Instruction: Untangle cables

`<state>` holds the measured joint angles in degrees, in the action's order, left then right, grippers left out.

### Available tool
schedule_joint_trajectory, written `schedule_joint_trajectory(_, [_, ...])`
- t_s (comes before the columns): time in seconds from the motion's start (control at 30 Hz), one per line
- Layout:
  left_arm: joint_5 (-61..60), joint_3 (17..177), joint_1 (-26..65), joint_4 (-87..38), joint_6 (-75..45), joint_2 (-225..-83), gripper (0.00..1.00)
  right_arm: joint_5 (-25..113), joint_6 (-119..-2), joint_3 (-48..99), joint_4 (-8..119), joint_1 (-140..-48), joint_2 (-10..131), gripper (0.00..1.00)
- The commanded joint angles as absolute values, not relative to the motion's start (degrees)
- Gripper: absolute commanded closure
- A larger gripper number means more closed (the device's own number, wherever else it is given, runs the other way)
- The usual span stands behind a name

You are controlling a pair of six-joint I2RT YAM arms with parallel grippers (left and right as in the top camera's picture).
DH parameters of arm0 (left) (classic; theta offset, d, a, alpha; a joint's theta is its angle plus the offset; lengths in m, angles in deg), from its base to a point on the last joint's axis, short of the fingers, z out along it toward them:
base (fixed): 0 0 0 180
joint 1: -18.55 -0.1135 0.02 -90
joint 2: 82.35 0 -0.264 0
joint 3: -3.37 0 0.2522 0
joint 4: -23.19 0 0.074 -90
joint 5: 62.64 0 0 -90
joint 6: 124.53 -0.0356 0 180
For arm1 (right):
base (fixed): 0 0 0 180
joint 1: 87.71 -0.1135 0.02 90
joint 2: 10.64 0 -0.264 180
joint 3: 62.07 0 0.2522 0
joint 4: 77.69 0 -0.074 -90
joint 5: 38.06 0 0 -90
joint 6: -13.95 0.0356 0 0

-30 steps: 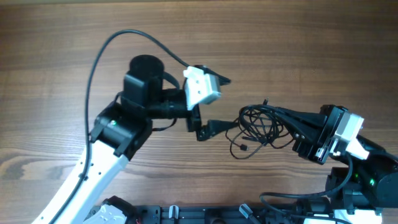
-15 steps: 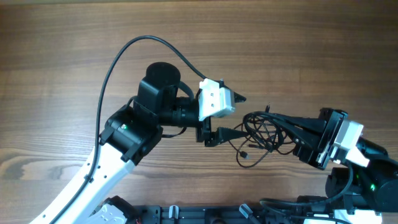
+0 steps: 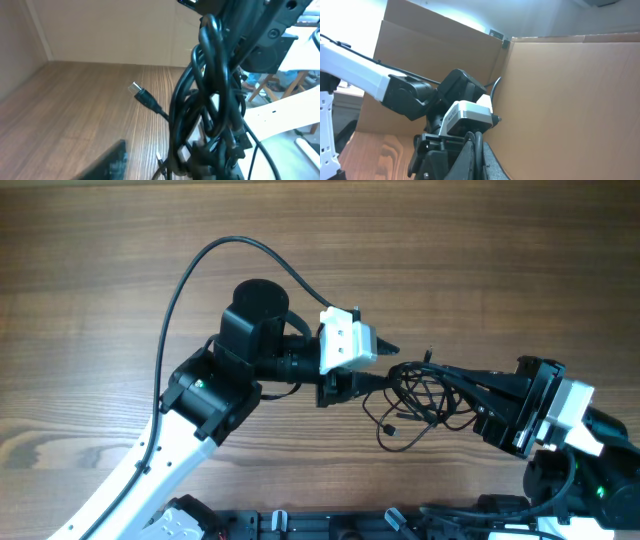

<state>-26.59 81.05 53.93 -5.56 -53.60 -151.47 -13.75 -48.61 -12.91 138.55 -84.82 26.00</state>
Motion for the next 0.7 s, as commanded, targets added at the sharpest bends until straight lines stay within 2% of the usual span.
schedule_joint_trajectory(0.0, [-27.5, 81.2, 54.1, -5.0, -53.9, -151.5, 0.96, -14.1, -47.3, -12.2, 138.9, -84.9, 25.8, 0.96])
schedule_joint_trajectory(0.23, [-26.8, 81.2, 54.1, -4.0, -53.8, -151.5, 0.96, -15.1, -47.0, -12.2, 138.0, -84.9, 25.8, 0.96])
schedule_joint_trajectory(0.27, [-25.9, 81.2, 54.0, -3.8, -53.8, -151.5, 0.96, -15.5, -47.0, -12.2, 137.0, -84.9, 25.8, 0.9])
schedule_joint_trajectory(0.3, [-23.1, 81.2, 54.0, -3.5, -53.8, -151.5, 0.96, -15.5, -47.5, -12.2, 133.7, -84.9, 25.8, 0.64])
schedule_joint_trajectory(0.37, [-14.1, 81.2, 54.0, -3.1, -51.9, -151.5, 0.96, -15.4, -49.4, -12.2, 125.4, -84.9, 25.8, 0.28])
schedule_joint_trajectory(0.43, [-4.1, 81.2, 54.0, -3.1, -47.2, -151.5, 0.96, -12.9, -50.6, -12.2, 116.8, -84.9, 25.8, 0.0])
schedule_joint_trajectory(0.5, [0.1, 81.2, 54.0, -3.2, -45.6, -151.5, 0.96, -8.5, -50.6, -12.2, 110.3, -84.9, 25.8, 0.0])
schedule_joint_trajectory(0.67, [0.0, 81.2, 54.0, -2.5, -45.6, -151.5, 0.96, -1.4, -50.3, -12.2, 100.0, -84.9, 25.8, 0.0])
